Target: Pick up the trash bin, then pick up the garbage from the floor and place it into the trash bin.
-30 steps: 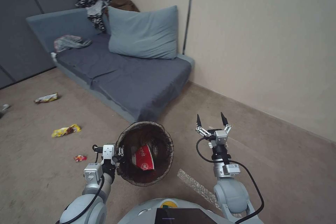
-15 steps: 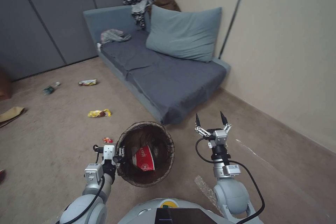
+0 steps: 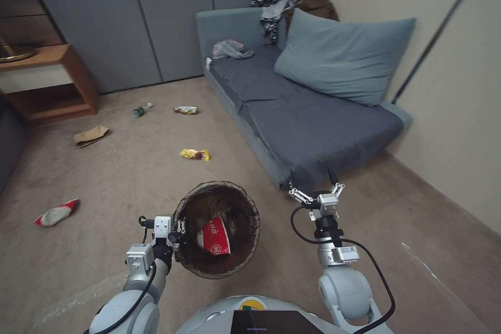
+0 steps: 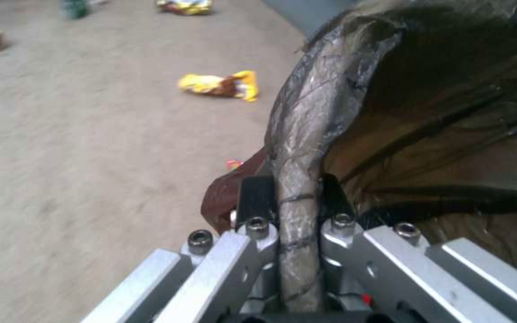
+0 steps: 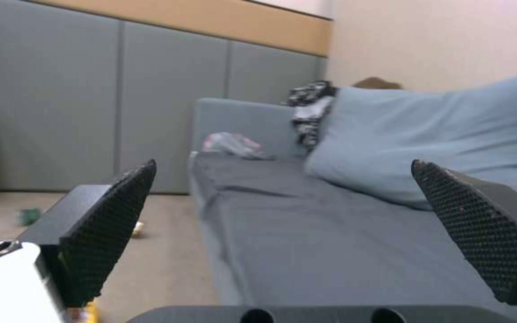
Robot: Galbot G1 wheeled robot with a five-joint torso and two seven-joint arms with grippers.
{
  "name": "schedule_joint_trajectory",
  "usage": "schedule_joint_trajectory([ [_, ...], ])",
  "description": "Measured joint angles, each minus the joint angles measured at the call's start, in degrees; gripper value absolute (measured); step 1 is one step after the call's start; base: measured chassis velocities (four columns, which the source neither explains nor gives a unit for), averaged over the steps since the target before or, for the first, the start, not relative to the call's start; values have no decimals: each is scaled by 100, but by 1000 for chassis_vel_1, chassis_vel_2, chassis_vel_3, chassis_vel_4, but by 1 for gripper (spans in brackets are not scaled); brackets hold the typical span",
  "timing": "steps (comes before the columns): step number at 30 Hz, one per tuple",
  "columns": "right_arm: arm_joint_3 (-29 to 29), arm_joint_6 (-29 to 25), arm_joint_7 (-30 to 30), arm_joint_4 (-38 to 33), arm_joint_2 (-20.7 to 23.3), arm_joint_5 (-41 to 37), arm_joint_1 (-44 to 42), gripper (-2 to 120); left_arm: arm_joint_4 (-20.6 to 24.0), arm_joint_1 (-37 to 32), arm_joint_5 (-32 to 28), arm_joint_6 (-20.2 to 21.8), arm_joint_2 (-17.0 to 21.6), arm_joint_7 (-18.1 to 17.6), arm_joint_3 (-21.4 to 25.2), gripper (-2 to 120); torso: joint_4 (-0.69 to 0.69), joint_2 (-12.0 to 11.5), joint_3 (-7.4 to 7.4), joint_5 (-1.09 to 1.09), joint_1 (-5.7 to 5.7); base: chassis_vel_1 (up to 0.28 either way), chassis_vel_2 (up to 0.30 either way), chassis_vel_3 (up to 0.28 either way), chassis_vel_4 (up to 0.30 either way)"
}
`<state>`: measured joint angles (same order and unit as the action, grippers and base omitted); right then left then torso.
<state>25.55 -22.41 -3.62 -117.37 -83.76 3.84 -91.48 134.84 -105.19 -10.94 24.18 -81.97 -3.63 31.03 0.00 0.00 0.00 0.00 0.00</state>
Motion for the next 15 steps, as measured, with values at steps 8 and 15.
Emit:
schedule_joint_trajectory([
  [8,-23,6,13,4,-34,-13,40,100,-8,-10,0,6,-4,-2,20,2,1,0,0,0,0,123,110,121,122],
  [15,-32,16,23,0,-41,-20,44,100,-19,-8,0,7,-11,-1,11,2,0,0,0,0,0,132,128,125,122],
])
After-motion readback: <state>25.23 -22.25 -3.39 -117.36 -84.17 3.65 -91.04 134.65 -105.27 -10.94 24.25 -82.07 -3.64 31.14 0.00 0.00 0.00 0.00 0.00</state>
